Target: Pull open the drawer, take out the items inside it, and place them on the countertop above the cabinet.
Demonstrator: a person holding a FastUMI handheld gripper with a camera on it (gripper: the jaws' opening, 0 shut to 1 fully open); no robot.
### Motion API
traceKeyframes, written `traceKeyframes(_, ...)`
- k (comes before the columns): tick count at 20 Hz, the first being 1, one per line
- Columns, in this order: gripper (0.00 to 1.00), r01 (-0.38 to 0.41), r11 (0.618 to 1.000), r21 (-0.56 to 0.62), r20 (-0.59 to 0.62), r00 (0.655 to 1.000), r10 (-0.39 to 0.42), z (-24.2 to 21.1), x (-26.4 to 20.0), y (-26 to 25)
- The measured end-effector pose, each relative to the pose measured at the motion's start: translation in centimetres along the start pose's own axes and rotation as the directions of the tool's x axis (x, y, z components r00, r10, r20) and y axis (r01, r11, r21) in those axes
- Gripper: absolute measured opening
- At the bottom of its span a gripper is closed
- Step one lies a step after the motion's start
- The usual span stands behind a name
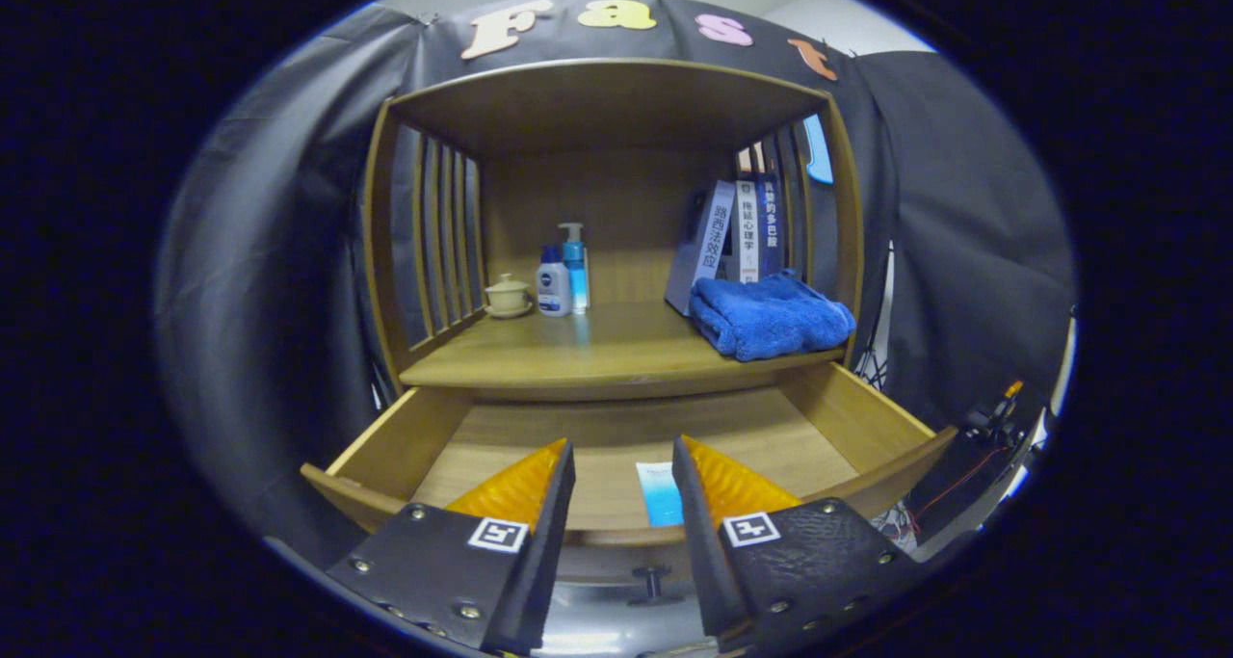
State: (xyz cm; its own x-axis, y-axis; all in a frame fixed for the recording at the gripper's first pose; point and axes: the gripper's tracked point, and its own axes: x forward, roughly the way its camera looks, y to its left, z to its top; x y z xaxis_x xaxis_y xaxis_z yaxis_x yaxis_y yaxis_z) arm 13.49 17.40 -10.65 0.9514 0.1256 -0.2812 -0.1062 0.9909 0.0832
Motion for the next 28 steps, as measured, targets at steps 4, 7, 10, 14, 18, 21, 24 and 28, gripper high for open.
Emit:
traceKeyframes(4, 0.69, 0.08, 0.997, 0.011, -0.11, 0.991, -0.079, -0.7, 1.6, -0.9)
traceKeyframes(7, 0.75, 0.136, 0.991, 0.017, -0.207, 0.97, -0.13, -1.6, 3.3, -1.4)
traceKeyframes(10, 0.82, 0.159, 0.987, -0.03, -0.325, 0.932, -0.16, -3.4, 4.0, -1.4)
traceKeyframes(14, 0.82, 0.184, 0.983, 0.002, -0.438, 0.884, -0.165, -5.1, 5.4, -0.6)
traceKeyframes(18, 0.82, 0.196, 0.979, -0.061, -0.529, 0.825, -0.198, -6.9, 6.6, -0.6)
traceKeyframes(21, 0.82, 0.199, 0.978, -0.069, -0.59, 0.782, -0.201, -8.4, 7.2, -0.4)
traceKeyframes(24, 0.82, 0.227, 0.971, -0.07, -0.642, 0.735, -0.218, -9.5, 7.6, -0.6)
traceKeyframes(28, 0.82, 0.226, 0.969, -0.097, -0.699, 0.678, -0.228, -11.0, 8.0, -0.8)
